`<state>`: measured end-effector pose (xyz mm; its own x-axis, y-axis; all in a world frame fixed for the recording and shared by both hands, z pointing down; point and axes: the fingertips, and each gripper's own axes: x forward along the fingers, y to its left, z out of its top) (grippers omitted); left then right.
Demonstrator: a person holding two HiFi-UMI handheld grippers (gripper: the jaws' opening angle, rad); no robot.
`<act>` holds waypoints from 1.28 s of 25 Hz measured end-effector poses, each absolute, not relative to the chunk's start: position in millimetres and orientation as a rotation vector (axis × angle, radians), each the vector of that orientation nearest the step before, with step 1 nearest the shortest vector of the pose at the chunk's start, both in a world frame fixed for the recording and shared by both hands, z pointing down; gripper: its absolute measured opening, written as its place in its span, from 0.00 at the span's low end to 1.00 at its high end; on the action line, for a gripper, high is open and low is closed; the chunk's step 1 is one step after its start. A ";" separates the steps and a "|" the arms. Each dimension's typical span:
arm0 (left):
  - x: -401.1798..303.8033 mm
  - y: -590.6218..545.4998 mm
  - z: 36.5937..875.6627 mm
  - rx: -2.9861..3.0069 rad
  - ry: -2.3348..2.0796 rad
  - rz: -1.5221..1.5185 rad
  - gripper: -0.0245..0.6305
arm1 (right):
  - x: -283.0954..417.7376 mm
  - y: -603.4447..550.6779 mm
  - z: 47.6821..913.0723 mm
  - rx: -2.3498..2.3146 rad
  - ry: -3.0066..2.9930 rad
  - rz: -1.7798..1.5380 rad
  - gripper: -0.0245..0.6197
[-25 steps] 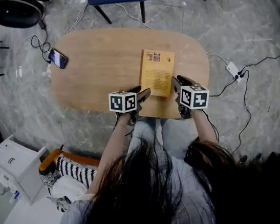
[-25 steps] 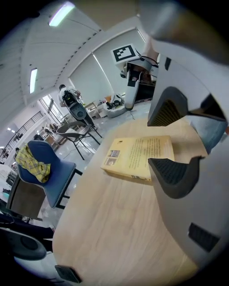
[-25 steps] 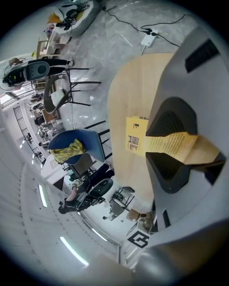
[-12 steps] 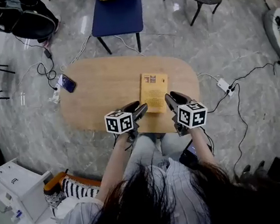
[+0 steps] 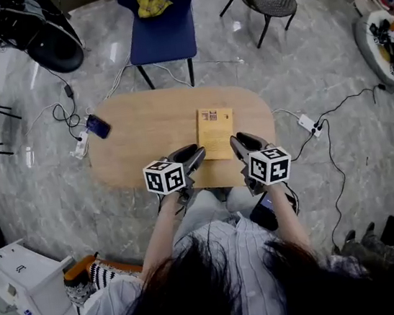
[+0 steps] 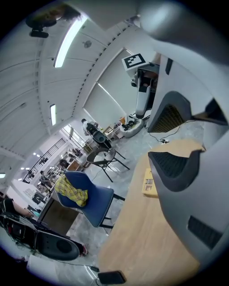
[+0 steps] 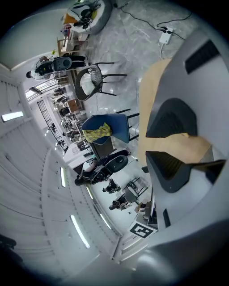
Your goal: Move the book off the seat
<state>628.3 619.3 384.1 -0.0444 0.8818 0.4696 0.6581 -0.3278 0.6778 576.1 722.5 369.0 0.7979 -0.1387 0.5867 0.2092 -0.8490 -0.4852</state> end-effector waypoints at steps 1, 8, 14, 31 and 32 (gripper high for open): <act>625.2 618.0 379.0 1.987 1.689 1.299 0.26 | 574.0 718.4 364.1 -2.444 -0.055 -0.849 0.20; 607.0 601.4 366.3 1.983 1.853 1.264 0.26 | 558.5 689.9 348.3 -2.442 -0.124 -0.810 0.18; 596.7 586.3 376.4 1.953 1.845 1.293 0.24 | 539.8 681.2 348.6 -2.430 -0.174 -0.836 0.17; 603.7 576.1 367.1 1.980 1.809 1.268 0.19 | 548.4 656.1 356.4 -2.366 -0.079 -0.892 0.15; 599.0 576.1 365.5 1.983 1.825 1.274 0.19 | 545.1 657.6 356.1 -2.366 -0.079 -0.890 0.15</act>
